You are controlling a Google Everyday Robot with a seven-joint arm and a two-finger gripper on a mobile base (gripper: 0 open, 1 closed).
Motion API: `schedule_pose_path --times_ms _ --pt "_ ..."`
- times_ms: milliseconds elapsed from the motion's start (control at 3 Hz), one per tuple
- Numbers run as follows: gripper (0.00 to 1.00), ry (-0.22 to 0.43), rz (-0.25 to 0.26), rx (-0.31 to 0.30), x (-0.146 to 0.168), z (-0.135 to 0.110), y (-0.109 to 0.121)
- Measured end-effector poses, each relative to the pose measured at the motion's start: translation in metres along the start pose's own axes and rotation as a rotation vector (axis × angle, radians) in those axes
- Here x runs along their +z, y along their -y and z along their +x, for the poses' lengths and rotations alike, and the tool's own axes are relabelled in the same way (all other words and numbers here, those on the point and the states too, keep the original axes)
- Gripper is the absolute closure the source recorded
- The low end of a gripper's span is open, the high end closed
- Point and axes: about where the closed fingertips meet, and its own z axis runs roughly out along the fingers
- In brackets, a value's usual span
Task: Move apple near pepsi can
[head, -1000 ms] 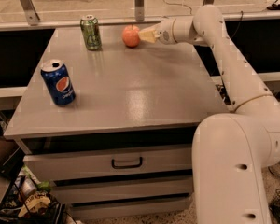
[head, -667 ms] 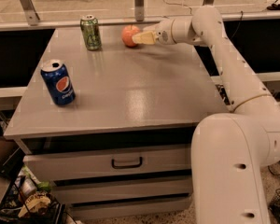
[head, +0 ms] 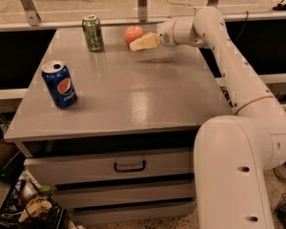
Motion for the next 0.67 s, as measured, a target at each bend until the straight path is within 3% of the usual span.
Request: schedule_pose_path --times_ms 667 --pt "0.0 0.026 -0.023 -0.016 0.015 -0.01 -0.005"
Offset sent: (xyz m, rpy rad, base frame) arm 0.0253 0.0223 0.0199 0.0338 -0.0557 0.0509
